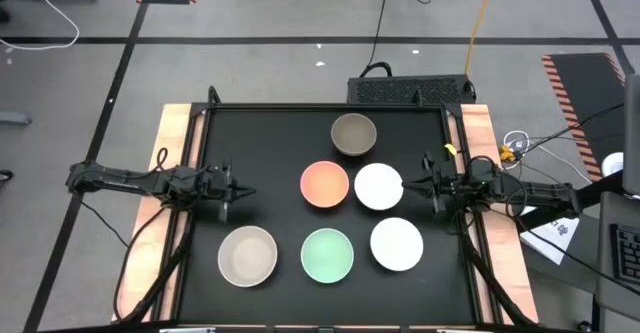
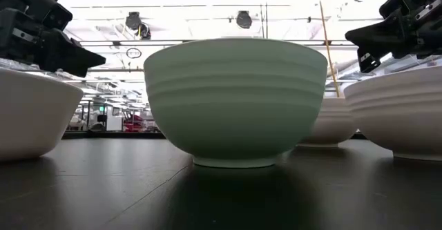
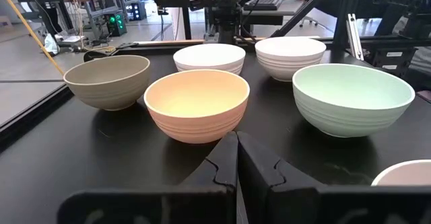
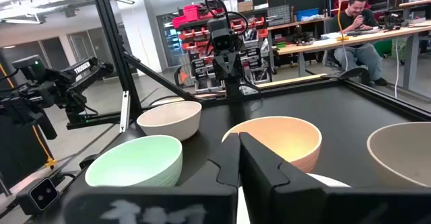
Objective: Nest bowls inside each other
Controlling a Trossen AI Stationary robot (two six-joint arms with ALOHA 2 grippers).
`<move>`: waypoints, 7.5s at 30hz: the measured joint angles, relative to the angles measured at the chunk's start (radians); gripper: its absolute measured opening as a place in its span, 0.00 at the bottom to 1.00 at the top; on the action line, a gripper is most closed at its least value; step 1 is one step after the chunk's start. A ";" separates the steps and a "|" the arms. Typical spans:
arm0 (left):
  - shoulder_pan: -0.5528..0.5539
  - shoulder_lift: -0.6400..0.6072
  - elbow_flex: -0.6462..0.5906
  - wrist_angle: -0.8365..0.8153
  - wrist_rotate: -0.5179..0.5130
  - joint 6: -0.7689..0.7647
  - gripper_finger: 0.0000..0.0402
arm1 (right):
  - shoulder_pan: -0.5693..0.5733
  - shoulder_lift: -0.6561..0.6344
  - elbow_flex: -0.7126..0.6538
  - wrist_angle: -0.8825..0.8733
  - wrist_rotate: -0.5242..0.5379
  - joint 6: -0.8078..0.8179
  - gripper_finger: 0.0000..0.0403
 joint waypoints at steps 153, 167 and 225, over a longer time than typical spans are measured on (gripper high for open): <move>0.000 0.000 0.000 0.506 -0.195 0.264 0.06 | -0.139 0.592 0.693 -0.641 0.337 0.215 0.51; 0.000 0.000 0.000 0.435 -0.218 0.200 0.53 | -0.252 0.885 0.822 -0.853 0.232 0.202 0.51; 0.000 0.000 0.001 0.415 -0.211 0.210 0.76 | -0.300 1.289 0.822 -0.844 0.021 0.139 0.50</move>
